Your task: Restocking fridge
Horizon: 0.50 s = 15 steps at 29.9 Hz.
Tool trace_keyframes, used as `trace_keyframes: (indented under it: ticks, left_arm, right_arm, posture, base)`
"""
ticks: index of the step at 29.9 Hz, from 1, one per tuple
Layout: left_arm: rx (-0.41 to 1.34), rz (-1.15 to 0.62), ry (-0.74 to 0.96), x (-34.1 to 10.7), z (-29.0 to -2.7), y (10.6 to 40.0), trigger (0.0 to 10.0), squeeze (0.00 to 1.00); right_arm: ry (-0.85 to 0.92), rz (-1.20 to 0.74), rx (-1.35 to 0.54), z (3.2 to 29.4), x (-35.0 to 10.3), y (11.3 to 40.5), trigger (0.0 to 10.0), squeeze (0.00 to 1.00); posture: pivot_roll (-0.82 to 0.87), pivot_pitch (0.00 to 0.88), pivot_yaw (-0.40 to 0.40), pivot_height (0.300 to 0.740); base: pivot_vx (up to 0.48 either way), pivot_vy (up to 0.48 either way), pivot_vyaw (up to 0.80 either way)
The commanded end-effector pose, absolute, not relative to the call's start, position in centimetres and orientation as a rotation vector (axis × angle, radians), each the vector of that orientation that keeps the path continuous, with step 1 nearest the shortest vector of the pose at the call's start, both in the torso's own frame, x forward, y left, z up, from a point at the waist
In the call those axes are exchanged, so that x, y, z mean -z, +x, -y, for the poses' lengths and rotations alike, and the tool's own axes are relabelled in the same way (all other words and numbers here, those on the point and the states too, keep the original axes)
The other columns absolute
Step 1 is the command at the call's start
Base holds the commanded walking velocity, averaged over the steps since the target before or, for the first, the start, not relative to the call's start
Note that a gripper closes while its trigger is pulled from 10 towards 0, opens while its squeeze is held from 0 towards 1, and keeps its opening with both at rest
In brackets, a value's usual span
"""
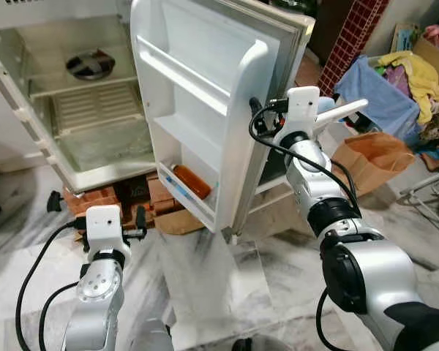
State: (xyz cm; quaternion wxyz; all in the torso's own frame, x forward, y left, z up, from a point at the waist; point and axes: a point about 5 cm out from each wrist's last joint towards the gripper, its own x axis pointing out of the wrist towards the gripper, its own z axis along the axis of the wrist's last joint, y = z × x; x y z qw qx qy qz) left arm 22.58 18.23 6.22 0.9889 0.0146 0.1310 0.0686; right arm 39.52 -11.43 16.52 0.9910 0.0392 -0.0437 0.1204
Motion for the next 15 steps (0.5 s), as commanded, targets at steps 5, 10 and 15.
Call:
trace_keyframes:
  ticks: [5,10,15]
  left_arm:
    - [-0.134,-0.264,0.03,-6.6,-18.2,22.2,10.0,0.0]
    - [-0.106,-0.255,0.029,-7.0,-17.8,23.0,10.0,0.0]
    - [-0.036,-0.252,-0.022,-7.0,-17.1,23.2,10.0,0.0]
  right_arm:
    - [0.29,0.151,-0.688,7.2,-18.3,38.7,10.0,0.0]
    - [0.354,0.166,-1.024,6.7,-17.6,35.9,10.0,0.0]
    - [0.227,0.134,-0.844,10.5,-14.6,34.9,10.0,0.0]
  posture:
    - [0.21,0.149,-0.08,0.74]
    - [0.19,0.14,-0.068,0.74]
    - [0.15,0.118,-0.056,0.74]
  base:
    - [0.0,0.0,0.0]
    - [0.0,0.0,0.0]
    - [0.0,0.0,0.0]
